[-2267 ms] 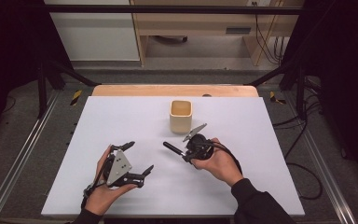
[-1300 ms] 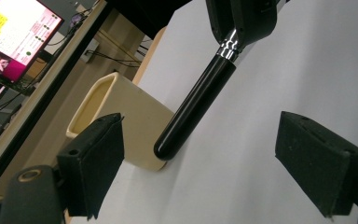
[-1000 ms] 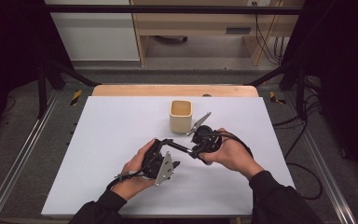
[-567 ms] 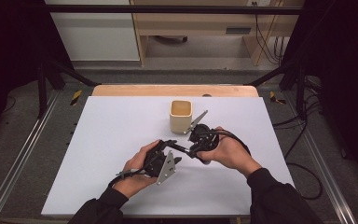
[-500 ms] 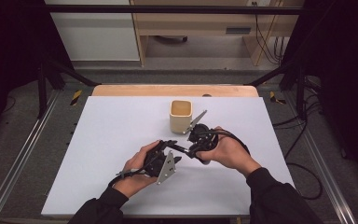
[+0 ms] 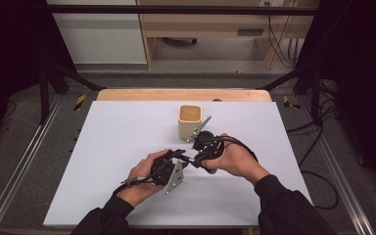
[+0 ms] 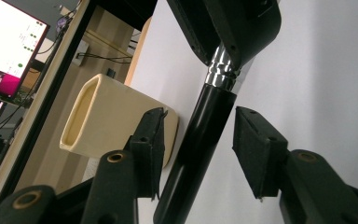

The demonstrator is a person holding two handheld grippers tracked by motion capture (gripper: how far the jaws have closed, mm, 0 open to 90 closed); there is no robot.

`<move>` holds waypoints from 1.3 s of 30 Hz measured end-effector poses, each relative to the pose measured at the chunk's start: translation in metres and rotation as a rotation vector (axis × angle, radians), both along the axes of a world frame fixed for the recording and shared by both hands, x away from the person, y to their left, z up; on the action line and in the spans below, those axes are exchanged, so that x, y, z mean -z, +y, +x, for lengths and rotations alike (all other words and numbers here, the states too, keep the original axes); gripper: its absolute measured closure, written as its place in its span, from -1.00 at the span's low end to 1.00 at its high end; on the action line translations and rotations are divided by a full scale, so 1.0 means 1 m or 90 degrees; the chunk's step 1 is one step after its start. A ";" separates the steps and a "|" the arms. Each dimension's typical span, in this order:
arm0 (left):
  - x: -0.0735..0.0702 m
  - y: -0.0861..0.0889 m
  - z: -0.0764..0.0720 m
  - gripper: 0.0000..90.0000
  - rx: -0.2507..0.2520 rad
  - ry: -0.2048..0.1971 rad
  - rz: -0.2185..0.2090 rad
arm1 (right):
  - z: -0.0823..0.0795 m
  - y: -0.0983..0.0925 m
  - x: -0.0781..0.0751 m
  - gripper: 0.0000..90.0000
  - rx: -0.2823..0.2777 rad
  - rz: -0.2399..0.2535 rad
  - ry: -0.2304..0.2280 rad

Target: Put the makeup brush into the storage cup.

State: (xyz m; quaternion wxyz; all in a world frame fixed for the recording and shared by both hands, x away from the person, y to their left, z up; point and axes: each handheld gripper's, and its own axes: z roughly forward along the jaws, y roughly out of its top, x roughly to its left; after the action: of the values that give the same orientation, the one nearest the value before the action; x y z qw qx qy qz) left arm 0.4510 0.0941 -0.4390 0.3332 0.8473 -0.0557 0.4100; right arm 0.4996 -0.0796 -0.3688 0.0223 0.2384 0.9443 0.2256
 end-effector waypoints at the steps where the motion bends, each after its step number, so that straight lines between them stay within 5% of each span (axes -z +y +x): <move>1: 0.000 0.000 -0.001 0.27 0.000 0.003 -0.001 | 0.000 0.001 0.000 0.59 -0.003 0.000 -0.002; 7: 0.002 -0.001 -0.001 0.46 -0.003 0.024 -0.022 | 0.000 0.001 0.000 0.59 -0.006 0.004 -0.001; 9: 0.000 0.000 -0.002 0.47 -0.007 0.021 0.002 | 0.000 0.001 0.000 0.59 -0.007 0.005 0.001; 10: 0.003 -0.002 -0.002 0.48 -0.004 0.032 -0.018 | 0.000 0.002 0.000 0.59 -0.006 0.005 0.001; 11: 0.001 -0.001 -0.003 0.52 -0.004 0.023 0.006 | -0.001 0.002 0.000 0.59 -0.006 0.005 0.003; 12: 0.004 -0.002 -0.003 0.52 0.000 0.030 -0.014 | -0.001 0.002 0.000 0.59 -0.008 0.006 0.002; 13: 0.001 0.000 -0.004 0.54 -0.001 0.025 0.018 | -0.001 0.002 0.000 0.58 -0.006 0.008 0.004; 15: 0.002 0.001 -0.004 0.59 0.007 0.027 0.018 | 0.000 0.001 -0.001 0.57 -0.005 0.015 0.005; 16: 0.005 0.000 -0.005 0.63 0.010 0.043 -0.012 | 0.000 0.000 -0.002 0.52 -0.007 0.019 0.000; 18: 0.004 0.000 -0.006 0.65 0.009 0.043 -0.017 | 0.002 -0.002 -0.006 0.32 0.001 0.038 -0.004; 24: 0.004 0.001 -0.008 0.65 0.009 0.036 -0.023 | 0.009 -0.013 -0.024 -0.04 0.042 0.102 -0.048; 33: 0.005 0.004 -0.010 0.65 0.008 0.035 -0.026 | 0.013 -0.025 -0.028 -0.71 0.125 0.150 -0.130; 38: 0.006 0.010 -0.010 0.65 -0.003 0.036 -0.034 | 0.010 -0.034 -0.029 -0.87 0.140 0.180 -0.159; 39: 0.006 0.013 -0.010 0.65 -0.009 0.036 -0.036 | 0.009 -0.039 -0.030 -0.87 0.140 0.188 -0.184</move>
State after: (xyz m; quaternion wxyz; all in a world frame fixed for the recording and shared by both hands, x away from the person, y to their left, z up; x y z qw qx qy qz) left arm 0.4406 0.1070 -0.4447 0.3554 0.8492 -0.0283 0.3896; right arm 0.5083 -0.1189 -0.3391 0.1467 0.3058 0.8563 0.3895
